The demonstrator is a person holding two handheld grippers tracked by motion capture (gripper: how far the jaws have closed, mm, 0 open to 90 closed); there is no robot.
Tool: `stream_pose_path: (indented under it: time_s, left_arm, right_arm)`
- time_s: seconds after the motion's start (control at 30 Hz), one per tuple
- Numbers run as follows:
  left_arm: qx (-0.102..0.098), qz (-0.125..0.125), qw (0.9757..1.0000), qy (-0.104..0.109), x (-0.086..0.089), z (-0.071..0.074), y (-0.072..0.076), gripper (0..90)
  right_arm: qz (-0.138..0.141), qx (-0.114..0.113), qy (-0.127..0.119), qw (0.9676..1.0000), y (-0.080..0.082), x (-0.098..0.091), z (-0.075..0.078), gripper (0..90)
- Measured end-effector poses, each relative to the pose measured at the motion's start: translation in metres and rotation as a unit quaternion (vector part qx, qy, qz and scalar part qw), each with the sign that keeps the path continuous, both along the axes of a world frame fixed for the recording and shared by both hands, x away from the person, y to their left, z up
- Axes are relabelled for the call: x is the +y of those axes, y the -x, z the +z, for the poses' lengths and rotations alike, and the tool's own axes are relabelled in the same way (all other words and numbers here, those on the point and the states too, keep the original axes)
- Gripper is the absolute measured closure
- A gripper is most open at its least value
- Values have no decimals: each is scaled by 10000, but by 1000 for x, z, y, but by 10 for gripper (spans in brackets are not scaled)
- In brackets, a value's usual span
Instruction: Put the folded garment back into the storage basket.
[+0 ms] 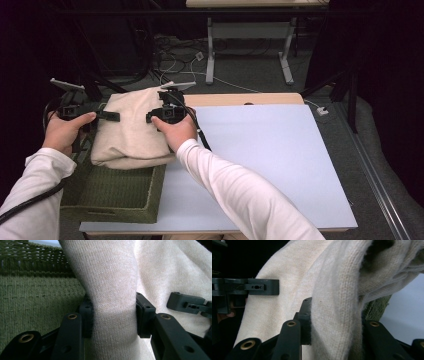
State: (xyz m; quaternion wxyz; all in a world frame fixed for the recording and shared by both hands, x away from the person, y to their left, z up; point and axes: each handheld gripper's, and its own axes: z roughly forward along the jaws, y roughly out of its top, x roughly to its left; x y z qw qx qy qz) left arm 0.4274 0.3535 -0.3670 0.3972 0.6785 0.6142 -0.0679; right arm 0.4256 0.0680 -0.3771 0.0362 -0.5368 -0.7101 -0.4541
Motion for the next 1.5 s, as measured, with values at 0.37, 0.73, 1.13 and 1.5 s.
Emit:
stream_pose_path:
  time_s: [0.37,0.73,1.13,1.5]
  left_arm:
    - [69,16,10000,-48,16,-4,2,591]
    - [182,-8,9998,-104,29,-10,7,592]
    - [176,-8,9996,-236,39,-14,5,594]
    - [152,-164,9990,-384,50,-14,4,597]
  right_arm:
    - [65,26,38,10000,3,17,-6,637]
    - [125,84,15,9999,6,31,-14,637]
    - [84,103,-10,9999,8,45,-23,637]
    - [131,173,-72,9997,12,55,-29,636]
